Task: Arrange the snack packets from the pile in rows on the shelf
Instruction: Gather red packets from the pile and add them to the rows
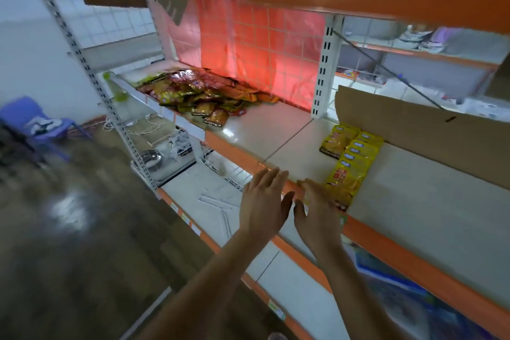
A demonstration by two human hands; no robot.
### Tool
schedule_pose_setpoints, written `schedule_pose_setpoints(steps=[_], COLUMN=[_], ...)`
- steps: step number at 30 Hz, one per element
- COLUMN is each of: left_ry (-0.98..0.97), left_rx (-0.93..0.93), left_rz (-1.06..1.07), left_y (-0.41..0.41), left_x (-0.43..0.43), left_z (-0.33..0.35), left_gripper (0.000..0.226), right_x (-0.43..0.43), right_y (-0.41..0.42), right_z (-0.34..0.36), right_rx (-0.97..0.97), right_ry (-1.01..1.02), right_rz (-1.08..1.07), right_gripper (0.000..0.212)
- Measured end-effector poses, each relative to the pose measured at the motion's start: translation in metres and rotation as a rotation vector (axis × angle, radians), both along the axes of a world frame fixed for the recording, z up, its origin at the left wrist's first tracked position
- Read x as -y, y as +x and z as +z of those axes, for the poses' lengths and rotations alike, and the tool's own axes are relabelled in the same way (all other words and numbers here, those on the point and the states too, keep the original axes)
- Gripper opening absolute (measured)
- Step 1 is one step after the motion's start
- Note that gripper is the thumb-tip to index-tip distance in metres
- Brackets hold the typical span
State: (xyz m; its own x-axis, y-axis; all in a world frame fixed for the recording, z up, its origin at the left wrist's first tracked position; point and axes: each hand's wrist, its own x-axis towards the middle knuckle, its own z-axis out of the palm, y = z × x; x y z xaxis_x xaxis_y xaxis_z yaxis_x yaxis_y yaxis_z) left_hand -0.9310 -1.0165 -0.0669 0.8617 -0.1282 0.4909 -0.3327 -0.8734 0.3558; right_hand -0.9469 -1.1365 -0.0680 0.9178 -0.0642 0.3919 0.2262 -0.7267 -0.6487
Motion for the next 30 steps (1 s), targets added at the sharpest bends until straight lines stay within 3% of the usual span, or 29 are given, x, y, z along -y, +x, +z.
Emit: schedule_pose_setpoints(steps=[16, 26, 30], left_ry=[0.027, 0.027, 0.077], left_rx=[-0.149, -0.121, -0.09], left_rz=[0.231, 0.166, 0.11], left_y=[0.167, 0.265, 0.316], left_x=[-0.125, -0.173, -0.193], left_z=[0.006, 0.009, 0.017], left_gripper=[0.05, 0.04, 0.048], right_x=[-0.12, -0.156, -0.176], right_y=[0.186, 0.275, 0.319], right_z=[0.007, 0.004, 0.01], right_rx=[-0.207, -0.203, -0.224], right_ry=[0.003, -0.029, 0.022], right_rz=[0.097, 0.042, -0.033], right_gripper=[0.039, 0.035, 0.036])
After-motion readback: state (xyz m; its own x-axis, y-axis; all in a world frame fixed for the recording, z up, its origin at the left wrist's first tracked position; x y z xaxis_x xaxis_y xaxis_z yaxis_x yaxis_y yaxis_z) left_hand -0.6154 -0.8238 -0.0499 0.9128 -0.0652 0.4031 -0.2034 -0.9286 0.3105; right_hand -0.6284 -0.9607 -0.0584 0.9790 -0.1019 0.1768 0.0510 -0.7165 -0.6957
